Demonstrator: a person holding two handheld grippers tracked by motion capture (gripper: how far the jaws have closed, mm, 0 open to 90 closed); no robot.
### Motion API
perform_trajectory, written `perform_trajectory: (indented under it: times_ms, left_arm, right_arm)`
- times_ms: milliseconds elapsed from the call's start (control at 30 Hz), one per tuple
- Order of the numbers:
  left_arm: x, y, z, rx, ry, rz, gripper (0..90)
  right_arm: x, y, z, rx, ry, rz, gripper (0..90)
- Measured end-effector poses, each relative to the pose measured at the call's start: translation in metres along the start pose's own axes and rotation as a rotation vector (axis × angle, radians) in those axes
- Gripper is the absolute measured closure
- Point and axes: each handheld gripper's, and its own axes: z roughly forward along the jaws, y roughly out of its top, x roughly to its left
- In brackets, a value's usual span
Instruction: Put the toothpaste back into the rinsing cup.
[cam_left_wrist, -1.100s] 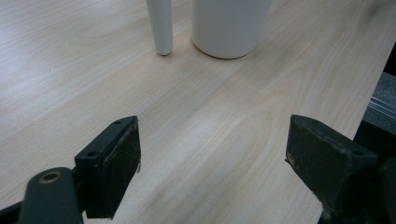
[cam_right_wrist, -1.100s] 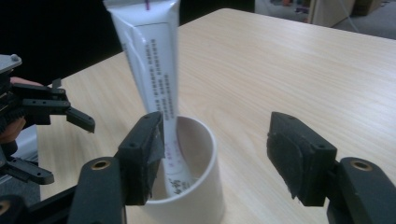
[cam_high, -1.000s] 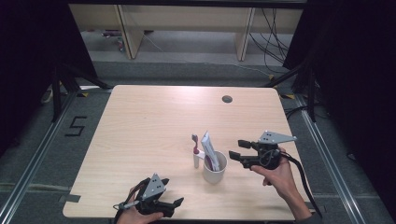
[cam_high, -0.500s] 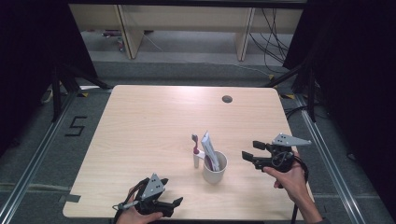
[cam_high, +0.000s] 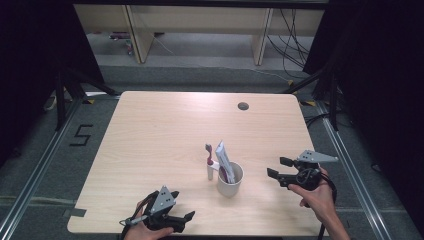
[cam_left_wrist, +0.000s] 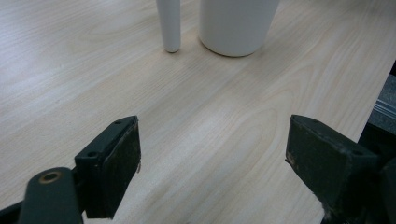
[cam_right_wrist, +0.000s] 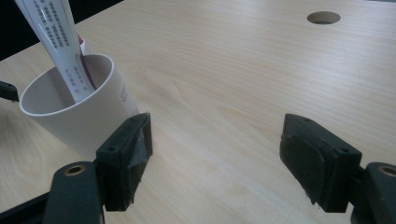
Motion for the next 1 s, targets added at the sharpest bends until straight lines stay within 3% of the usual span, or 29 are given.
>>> perform_trajectory:
  times_ms: [67,133,167,200,300,333,400,433,467,533,567,600,733,800,833,933,967,1000]
  left_arm:
    - [0.0,0.0,0.0,0.003,-0.002,0.0,17.4]
    - [-0.001,-0.002,0.0,0.0,-0.006,-0.009,17.4]
    - [-0.001,-0.003,0.0,0.005,-0.008,-0.007,17.4]
    - [0.0,-0.003,-0.001,0.008,-0.006,-0.006,17.4]
    - [0.003,-0.002,-0.001,0.01,0.004,0.021,17.4]
    - [0.0,-0.001,-0.001,-0.011,-0.003,-0.006,17.4]
    - [0.0,-0.001,-0.001,-0.001,-0.002,-0.001,17.4]
    - [0.0,-0.002,-0.001,-0.002,-0.005,0.001,17.4]
    - [-0.001,-0.002,-0.001,-0.003,0.0,-0.004,17.4]
    - [-0.001,-0.003,0.0,0.0,0.002,-0.002,17.4]
    - [0.0,-0.002,0.0,0.001,-0.003,-0.001,17.4]
    - [0.0,-0.002,0.0,0.014,0.0,0.016,17.4]
    - [0.0,-0.002,-0.001,0.025,0.01,0.025,17.4]
    - [0.001,-0.001,-0.001,0.026,0.012,0.03,17.4]
    - [0.001,-0.001,-0.001,0.026,0.008,0.032,17.4]
    - [0.001,-0.001,-0.001,0.029,0.013,0.036,17.4]
    - [0.001,-0.001,-0.001,0.03,0.009,0.033,17.3]
    - [0.001,-0.001,0.0,0.024,0.012,0.024,17.4]
  right_arm:
    - [0.001,-0.003,-0.001,0.017,-0.004,0.018,26.3]
    - [-0.002,-0.005,-0.002,0.018,-0.023,-0.021,26.2]
    - [0.0,-0.008,-0.001,0.012,-0.022,0.004,26.0]
    - [0.0,-0.008,-0.002,0.023,-0.025,-0.004,25.9]
    - [0.001,-0.011,-0.006,0.031,-0.037,-0.018,25.1]
    - [0.002,-0.013,-0.007,0.029,-0.038,-0.003,25.1]
    - [0.0,-0.017,-0.01,0.031,-0.053,-0.034,24.9]
    - [0.002,-0.02,-0.012,0.054,-0.047,0.008,24.5]
    - [0.0,-0.022,-0.013,0.053,-0.046,-0.017,24.3]
    - [0.003,-0.028,-0.015,0.056,-0.045,0.01,23.8]
    - [0.001,-0.03,-0.017,0.056,-0.057,-0.027,23.5]
    - [0.003,-0.032,-0.017,0.053,-0.058,-0.003,23.3]
    - [0.002,-0.039,-0.022,0.057,-0.066,-0.025,21.7]
    - [0.005,-0.042,-0.024,0.066,-0.071,0.012,21.2]
    - [0.003,-0.043,-0.025,0.066,-0.061,-0.015,21.1]
    - [0.008,-0.048,-0.026,0.088,-0.065,-0.009,20.2]
    - [0.007,-0.049,-0.026,0.091,-0.063,-0.028,19.9]
    - [0.01,-0.051,-0.027,0.095,-0.066,-0.01,19.3]
